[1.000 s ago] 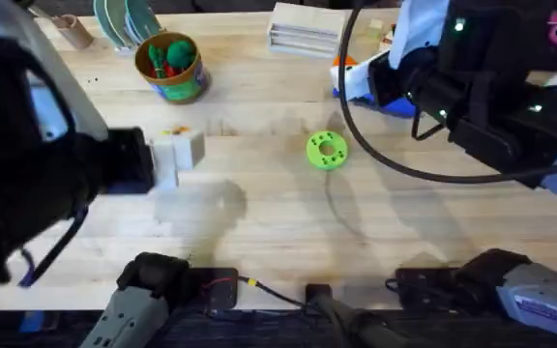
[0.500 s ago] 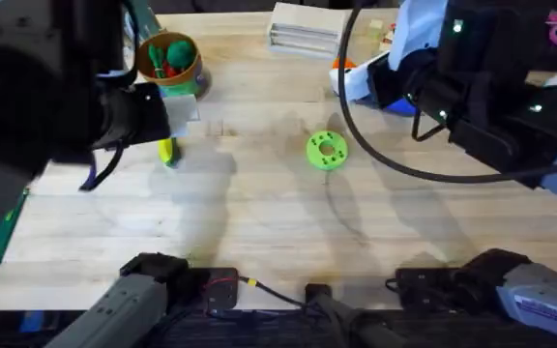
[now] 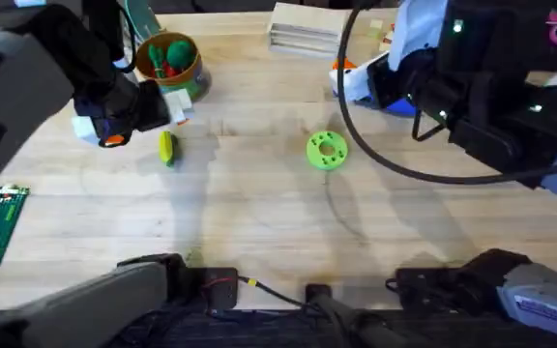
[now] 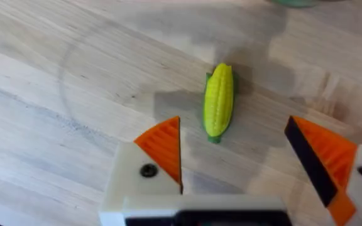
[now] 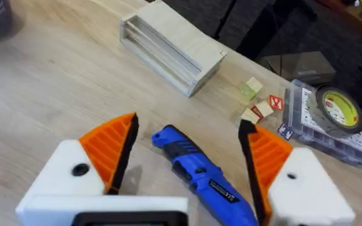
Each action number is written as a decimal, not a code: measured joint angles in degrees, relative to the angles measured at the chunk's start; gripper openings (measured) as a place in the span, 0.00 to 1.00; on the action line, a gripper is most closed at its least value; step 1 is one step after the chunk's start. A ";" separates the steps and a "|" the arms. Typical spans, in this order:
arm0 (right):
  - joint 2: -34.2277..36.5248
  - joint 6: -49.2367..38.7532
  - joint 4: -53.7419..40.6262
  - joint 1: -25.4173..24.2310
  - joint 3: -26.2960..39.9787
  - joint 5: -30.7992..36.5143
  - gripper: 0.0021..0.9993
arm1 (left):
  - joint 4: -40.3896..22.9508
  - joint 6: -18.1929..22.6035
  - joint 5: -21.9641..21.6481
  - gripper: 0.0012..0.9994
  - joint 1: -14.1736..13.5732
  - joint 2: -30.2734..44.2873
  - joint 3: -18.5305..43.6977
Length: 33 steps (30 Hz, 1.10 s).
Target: Pick up the gripper from the table and insert it into the empty holder that is missing its gripper. Then pick up a screw, insert it into the mounting hole, and use the screwdriver to tighten it. Finally, clean up the table by picking up the vegetable and placing it into the bucket.
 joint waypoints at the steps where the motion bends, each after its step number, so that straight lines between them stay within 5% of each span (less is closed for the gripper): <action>1: 0.00 -0.32 0.02 0.00 0.00 0.00 0.99 | 0.16 0.76 0.72 0.99 0.65 1.06 0.00; 8: 0.00 -2.02 0.04 0.00 0.00 0.00 0.99 | 2.31 7.97 5.94 0.99 5.66 5.65 0.00; 15: 0.00 -2.26 0.16 0.00 0.00 0.00 0.99 | 6.56 10.93 8.63 0.99 9.93 9.02 0.00; 33: 0.00 -2.69 9.54 0.00 0.00 0.00 0.99 | 17.09 12.64 12.68 0.99 10.37 15.53 -5.38</action>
